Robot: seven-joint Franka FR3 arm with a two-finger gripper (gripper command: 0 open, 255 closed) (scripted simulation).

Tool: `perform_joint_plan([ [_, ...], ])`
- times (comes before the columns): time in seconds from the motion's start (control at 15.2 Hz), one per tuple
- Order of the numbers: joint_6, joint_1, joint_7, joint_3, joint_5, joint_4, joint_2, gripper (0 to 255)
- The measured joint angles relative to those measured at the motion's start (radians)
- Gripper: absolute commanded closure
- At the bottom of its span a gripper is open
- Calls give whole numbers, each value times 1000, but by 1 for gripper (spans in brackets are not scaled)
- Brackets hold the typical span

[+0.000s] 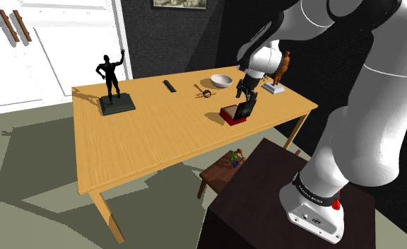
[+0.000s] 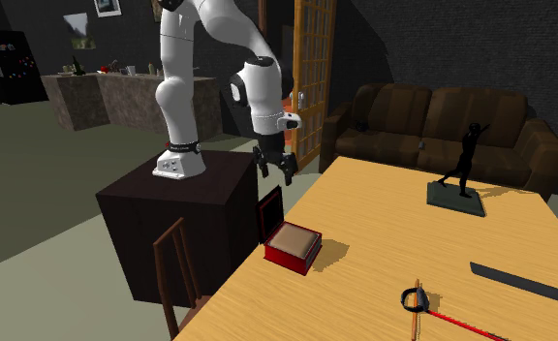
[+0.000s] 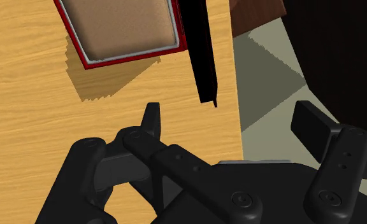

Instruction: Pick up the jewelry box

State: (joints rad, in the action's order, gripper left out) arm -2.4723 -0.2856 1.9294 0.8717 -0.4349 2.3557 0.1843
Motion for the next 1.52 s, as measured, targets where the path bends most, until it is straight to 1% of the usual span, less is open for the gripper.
perform_joint_plan([
  [0.07,3,23,55,-25,-51,-21,38,0],
  [0.2,-3,57,120,-58,-114,-40,85,0],
  [0.59,-36,117,211,-130,-231,-59,174,0],
  [0.66,-39,120,216,-134,-237,-58,178,255],
  [1.32,-43,122,221,-138,-244,-58,180,255],
  [1.52,-27,105,194,-116,-209,-56,157,255],
])
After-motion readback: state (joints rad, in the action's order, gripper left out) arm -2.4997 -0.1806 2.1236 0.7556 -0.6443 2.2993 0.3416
